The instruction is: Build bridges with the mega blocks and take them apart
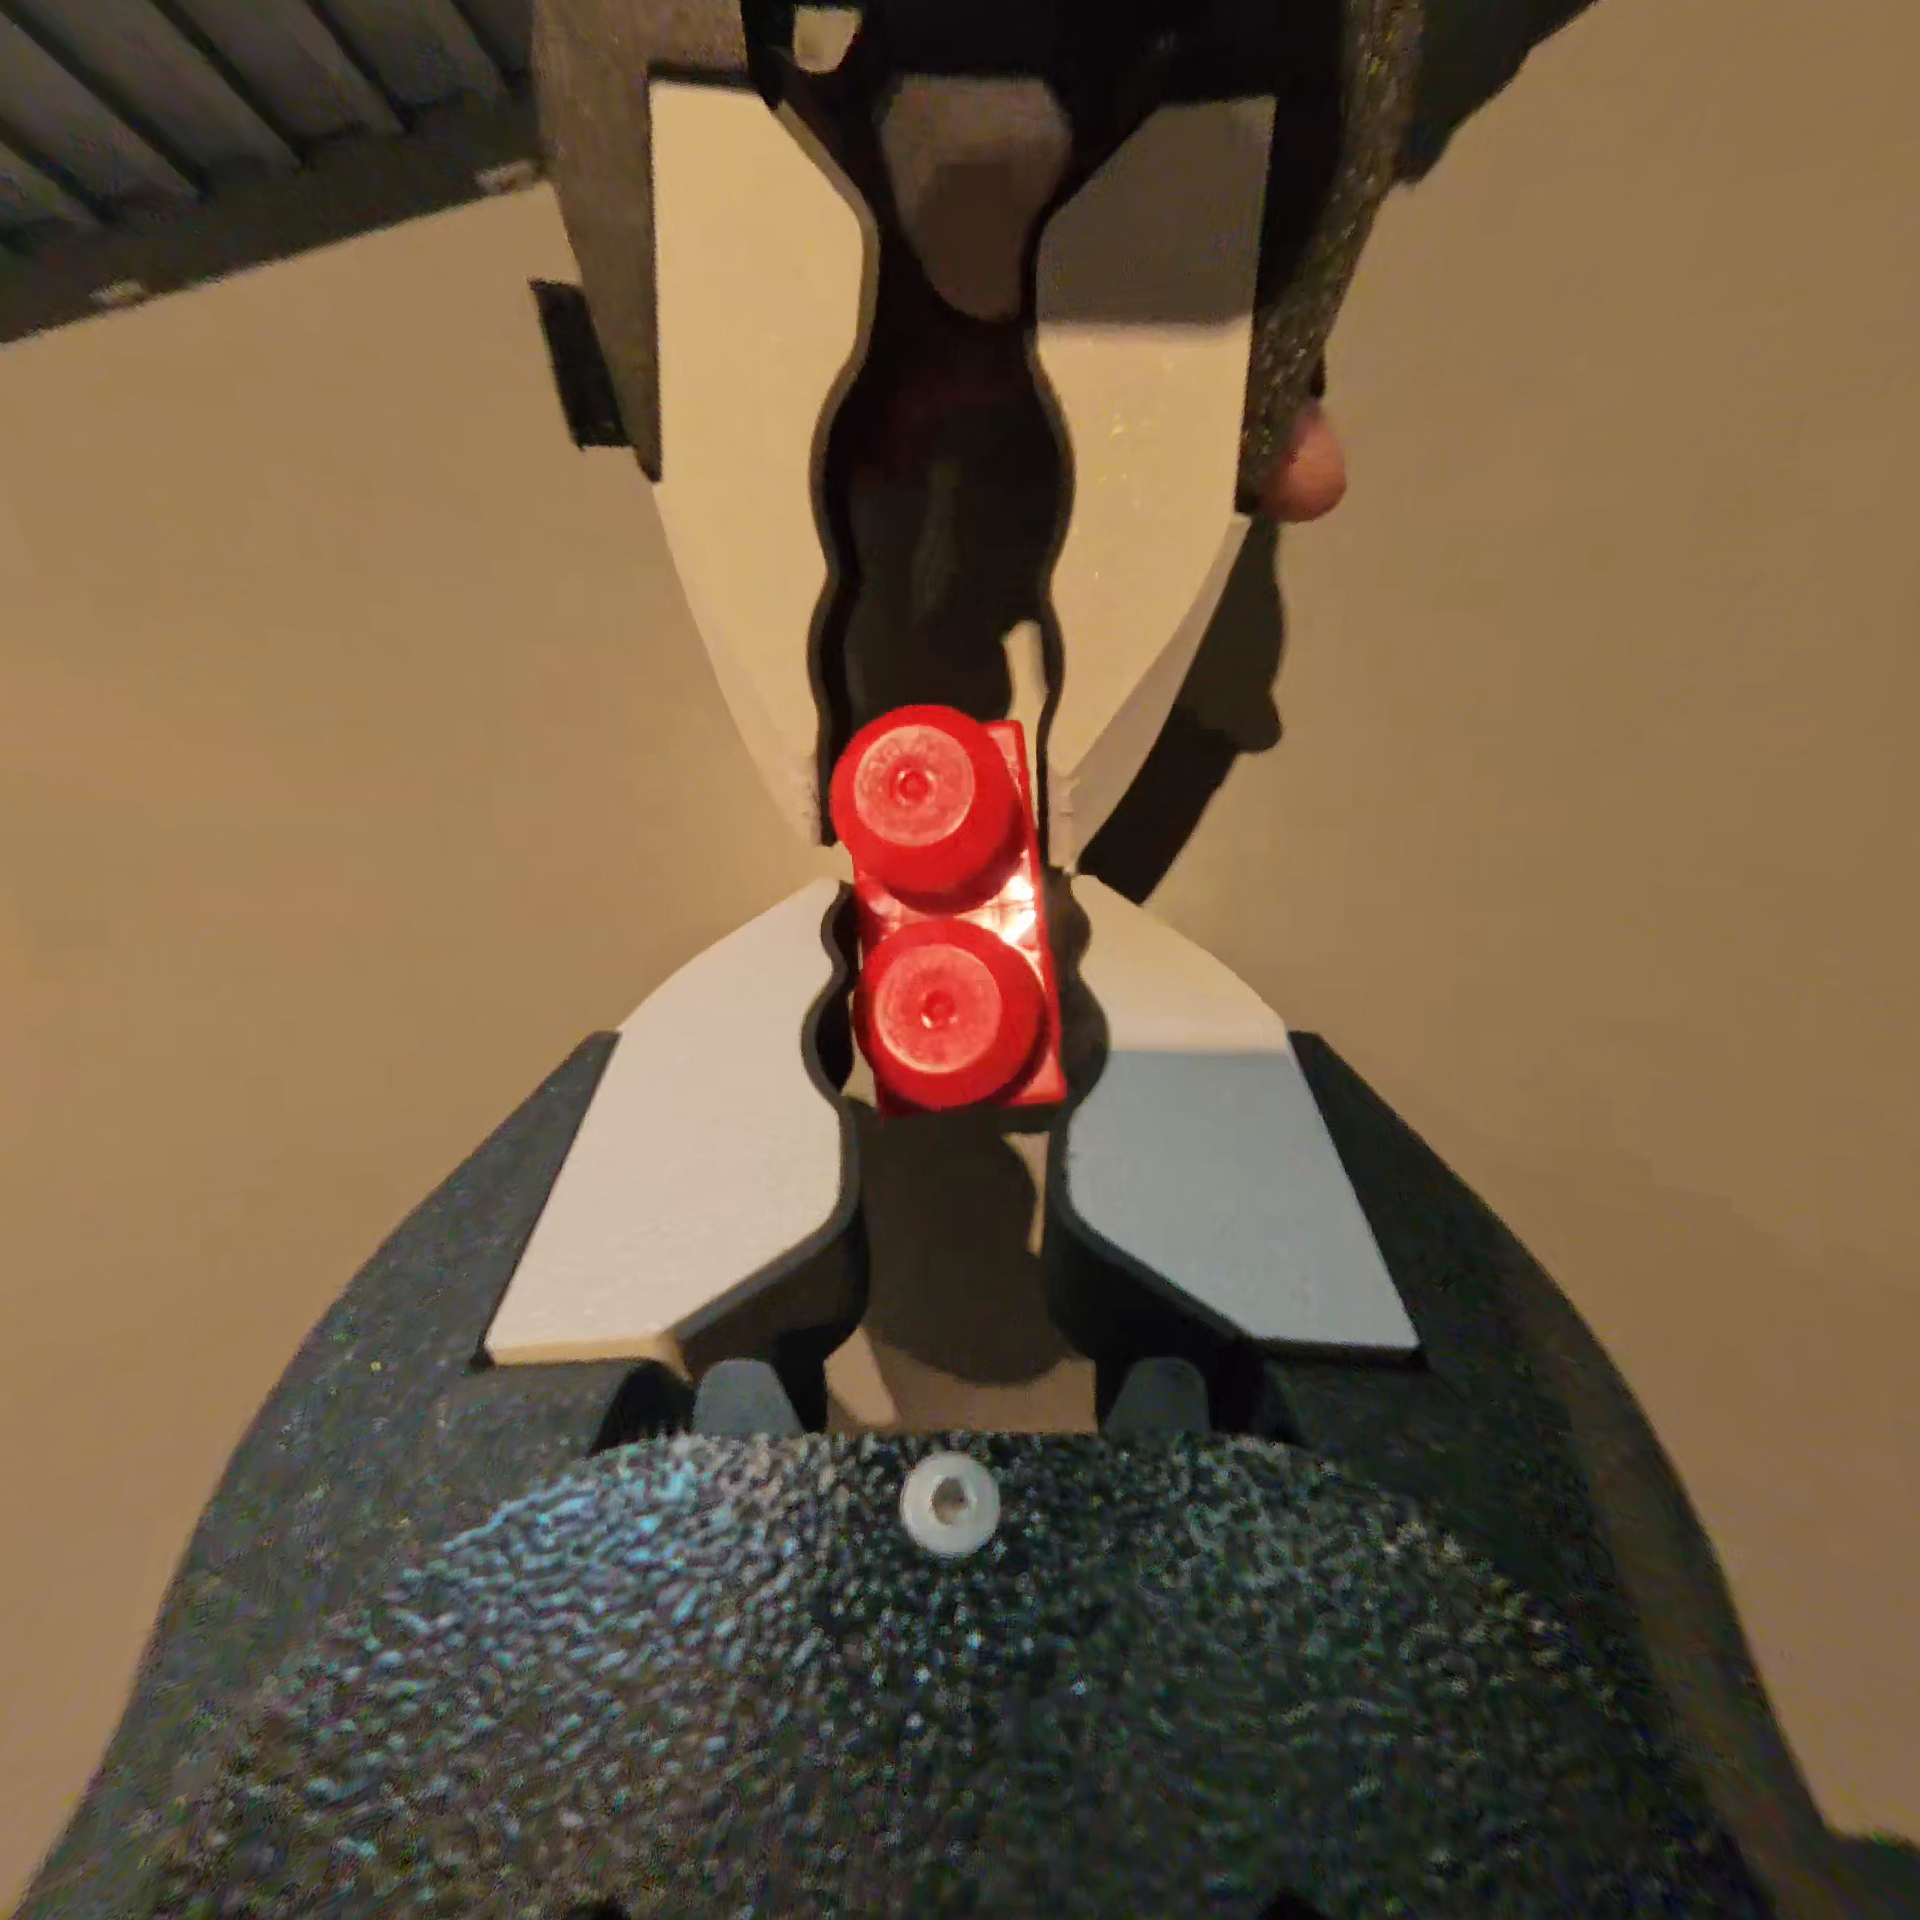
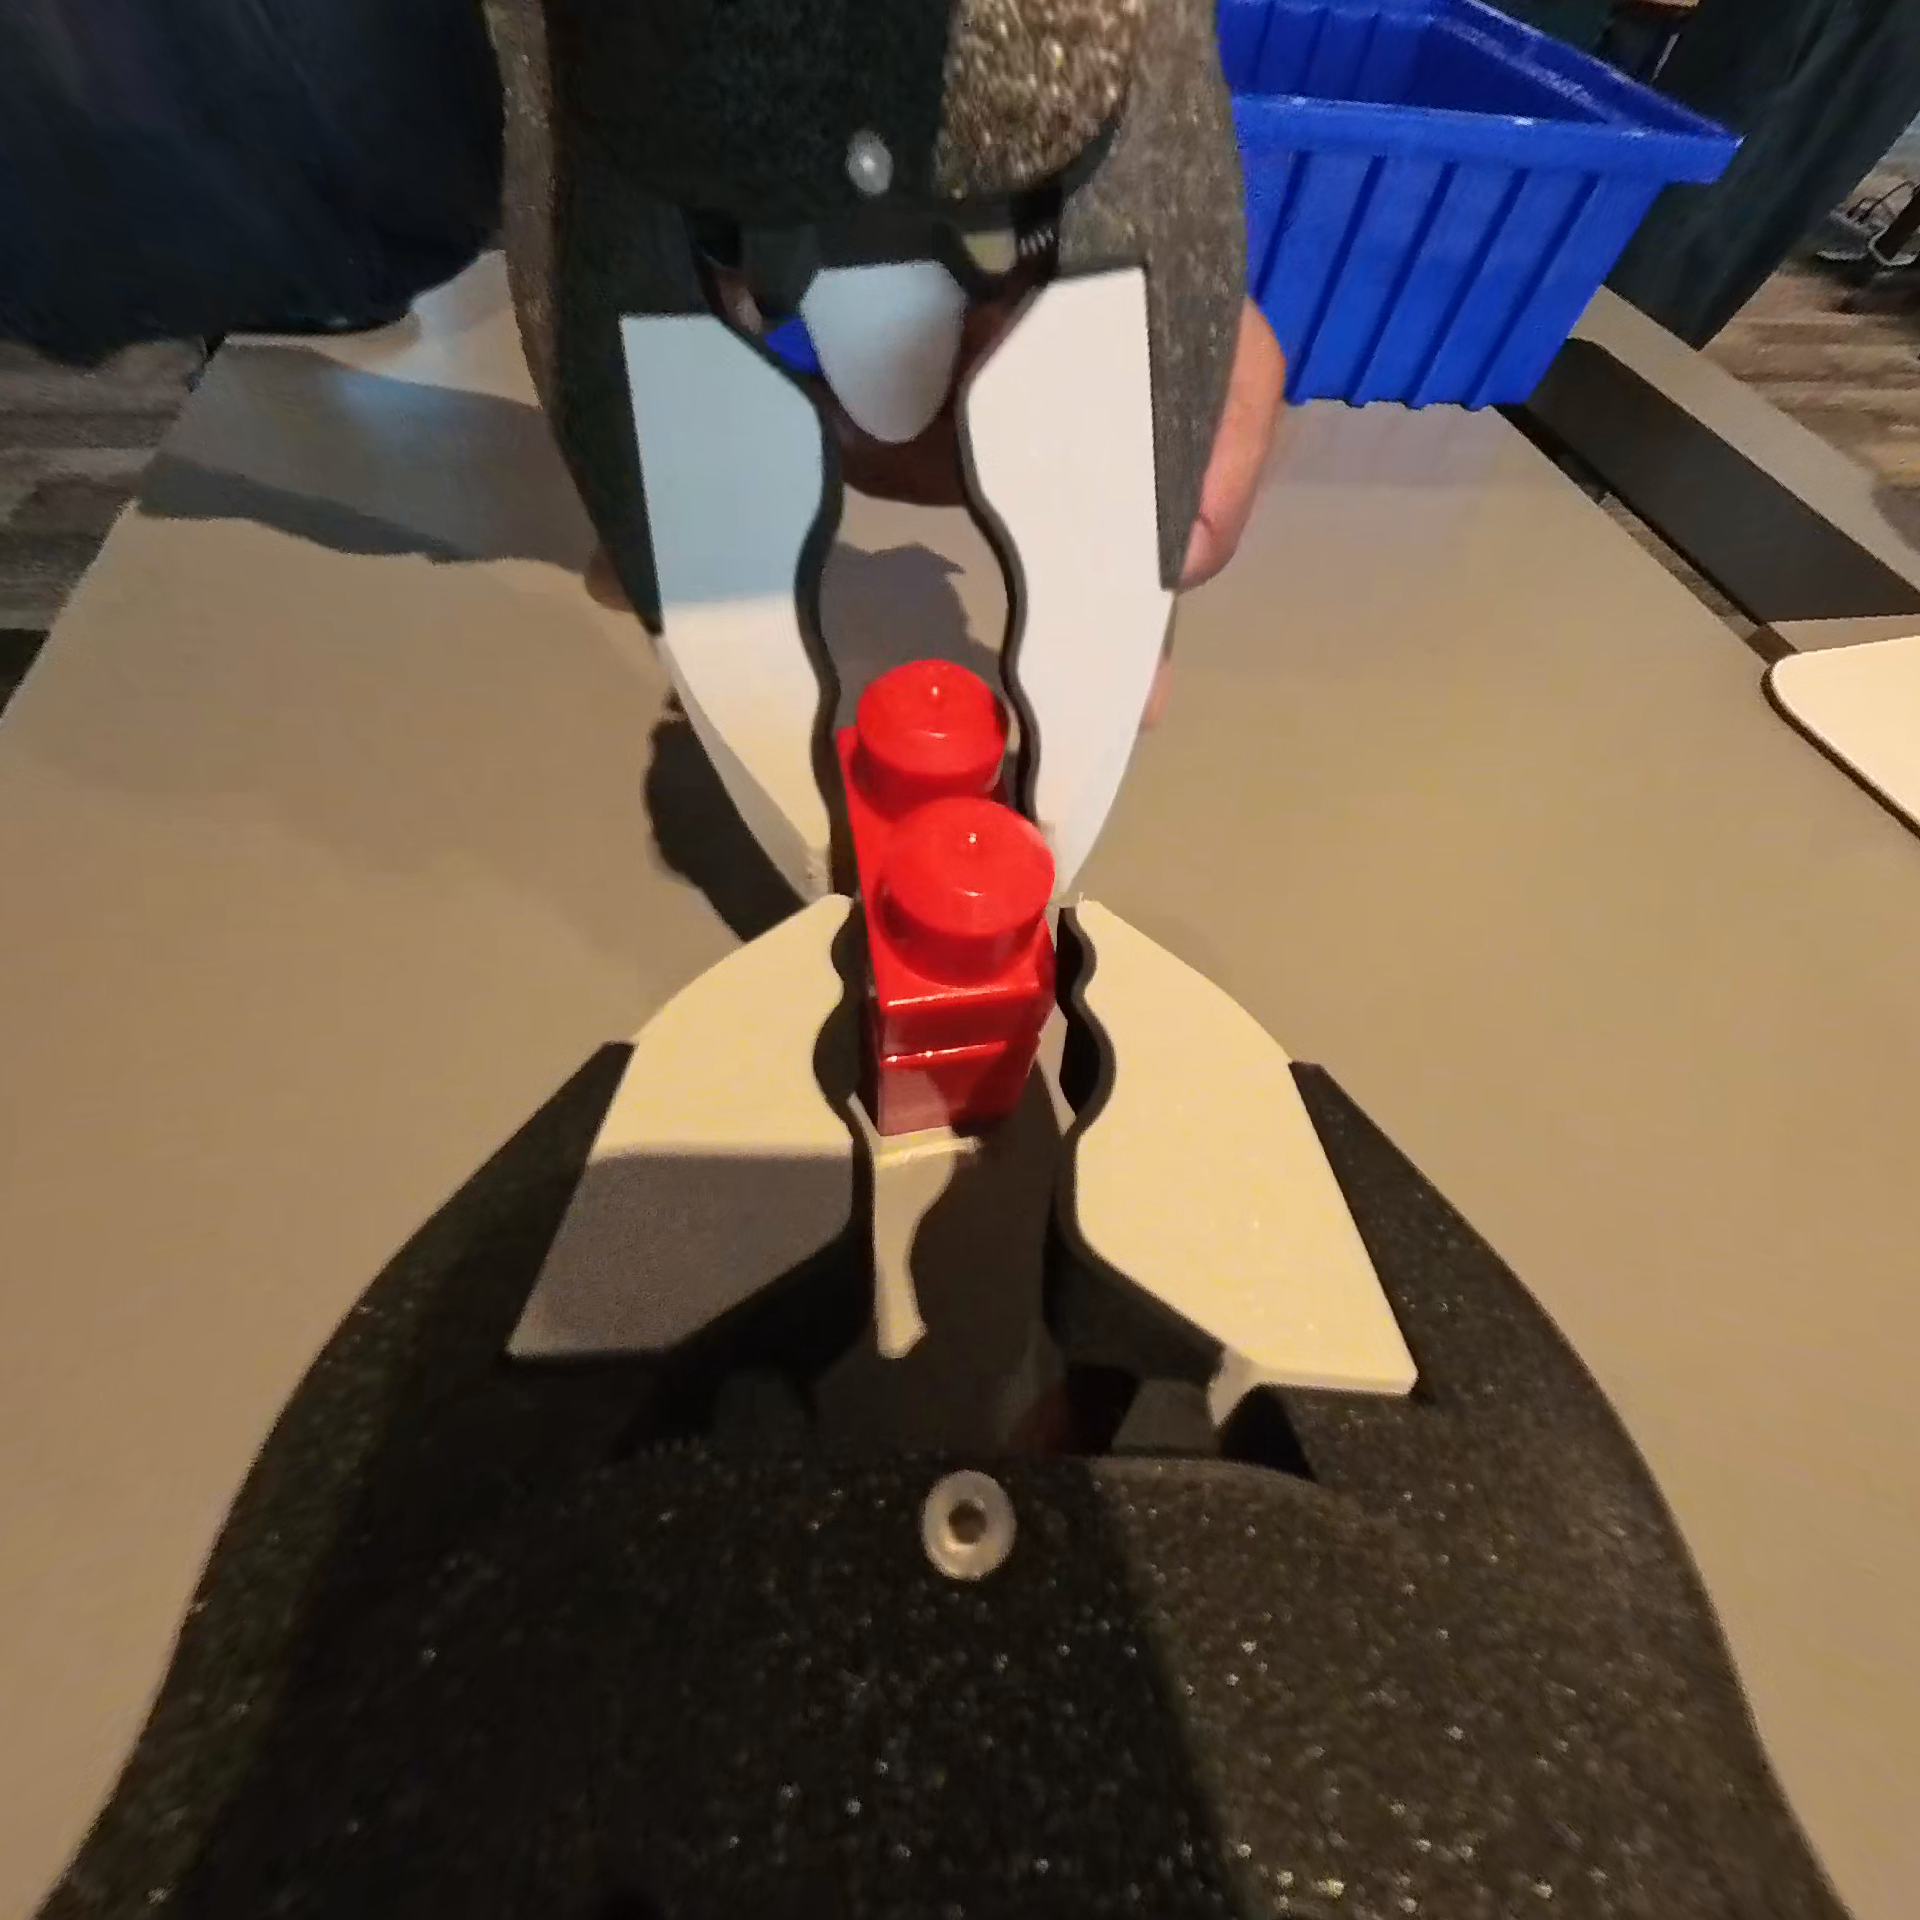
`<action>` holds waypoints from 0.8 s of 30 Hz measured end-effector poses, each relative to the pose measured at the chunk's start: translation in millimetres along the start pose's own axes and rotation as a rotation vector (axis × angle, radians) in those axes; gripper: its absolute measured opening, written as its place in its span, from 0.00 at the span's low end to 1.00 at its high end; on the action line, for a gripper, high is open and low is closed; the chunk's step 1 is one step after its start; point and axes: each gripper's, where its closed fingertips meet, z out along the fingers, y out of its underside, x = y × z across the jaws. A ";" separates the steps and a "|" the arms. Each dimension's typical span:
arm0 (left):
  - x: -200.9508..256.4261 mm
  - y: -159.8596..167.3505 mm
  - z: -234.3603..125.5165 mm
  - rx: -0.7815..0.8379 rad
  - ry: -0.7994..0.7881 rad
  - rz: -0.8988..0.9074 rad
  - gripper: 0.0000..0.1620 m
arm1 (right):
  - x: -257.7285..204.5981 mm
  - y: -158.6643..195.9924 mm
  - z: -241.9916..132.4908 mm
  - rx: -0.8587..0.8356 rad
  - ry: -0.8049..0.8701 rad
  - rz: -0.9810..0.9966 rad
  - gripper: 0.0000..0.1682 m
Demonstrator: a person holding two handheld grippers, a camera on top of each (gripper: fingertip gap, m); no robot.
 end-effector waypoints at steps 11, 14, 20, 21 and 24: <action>0.8 7.9 -27.0 0.382 -0.110 -0.216 0.15 | -0.7 0.4 -0.7 -0.007 -0.025 0.020 0.21; 0.8 7.7 -26.1 0.413 -0.109 -0.236 0.15 | -0.5 0.9 -1.1 -0.014 -0.035 0.028 0.21; 1.7 10.6 -23.6 0.451 -0.108 -0.263 0.15 | -1.2 3.3 0.2 -0.066 -0.078 0.052 0.21; 1.8 10.9 -23.1 0.453 -0.115 -0.255 0.15 | -1.3 4.0 0.5 -0.074 -0.085 0.053 0.21; 2.0 11.6 -22.1 0.455 -0.130 -0.232 0.15 | -1.6 5.3 1.2 -0.075 -0.104 0.059 0.21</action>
